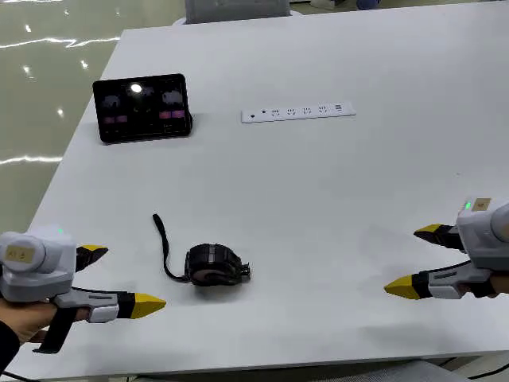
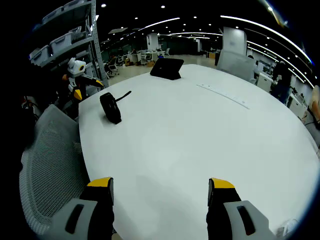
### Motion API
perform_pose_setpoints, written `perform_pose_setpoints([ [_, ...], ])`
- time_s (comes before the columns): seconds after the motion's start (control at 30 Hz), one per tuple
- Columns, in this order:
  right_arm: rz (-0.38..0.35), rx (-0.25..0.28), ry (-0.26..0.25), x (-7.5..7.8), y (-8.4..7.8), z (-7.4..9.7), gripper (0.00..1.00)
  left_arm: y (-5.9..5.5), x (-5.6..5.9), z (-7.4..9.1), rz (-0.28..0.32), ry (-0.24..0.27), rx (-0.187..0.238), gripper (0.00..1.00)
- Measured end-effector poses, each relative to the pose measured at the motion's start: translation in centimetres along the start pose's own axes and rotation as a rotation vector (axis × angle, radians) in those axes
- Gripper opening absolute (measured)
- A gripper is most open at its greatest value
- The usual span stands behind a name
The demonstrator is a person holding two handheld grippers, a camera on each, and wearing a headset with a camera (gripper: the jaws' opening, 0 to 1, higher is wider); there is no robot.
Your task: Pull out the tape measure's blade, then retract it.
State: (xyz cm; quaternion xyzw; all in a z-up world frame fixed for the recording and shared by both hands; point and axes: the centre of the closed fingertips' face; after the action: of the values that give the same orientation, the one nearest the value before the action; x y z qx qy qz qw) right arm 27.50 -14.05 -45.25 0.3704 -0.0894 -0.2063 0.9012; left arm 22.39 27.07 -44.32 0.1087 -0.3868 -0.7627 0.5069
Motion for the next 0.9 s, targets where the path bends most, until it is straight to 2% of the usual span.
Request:
perform_pose_setpoints([
  [0.17,-0.007,-0.005,-0.015,0.6,-1.2,1.3,0.83,-0.3,-0.3,0.5,-0.002,0.009,-0.004,0.99],
  [0.37,-0.019,0.009,-0.003,0.4,-2.4,2.1,0.99,-0.1,-0.5,0.9,-0.007,0.014,0.001,0.99],
  [0.53,-0.005,0.019,-0.003,0.3,-2.3,2.5,0.99,0.0,-0.7,1.1,-0.012,0.011,-0.005,0.99],
  [0.57,-0.005,0.018,-0.002,0.3,-2.3,2.5,0.99,-0.1,-0.6,1.1,-0.011,0.005,-0.010,0.99],
  [0.6,-0.001,0.018,-0.002,0.2,-2.3,2.6,0.99,-0.5,-0.1,1.1,-0.001,-0.024,-0.031,0.99],
  [0.73,0.006,0.011,0.001,0.2,-2.4,2.7,0.99,-1.1,0.0,0.9,-0.020,-0.023,-0.044,0.99],
  [0.9,0.009,0.017,-0.004,0.5,-2.1,3.0,0.99,-1.3,-0.2,0.9,-0.011,-0.022,-0.046,0.99],
])
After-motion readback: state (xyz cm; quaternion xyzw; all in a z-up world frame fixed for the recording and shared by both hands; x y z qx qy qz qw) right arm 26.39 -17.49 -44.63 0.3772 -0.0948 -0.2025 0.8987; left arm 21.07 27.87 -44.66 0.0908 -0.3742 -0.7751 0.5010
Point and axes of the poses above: the centre of the closed fingertips' face, and the gripper's own axes: z roughly backward along the fingers, x roughly to its right, y roughly out of its top, and after that the axes turned 7 degrees about z, right-handed
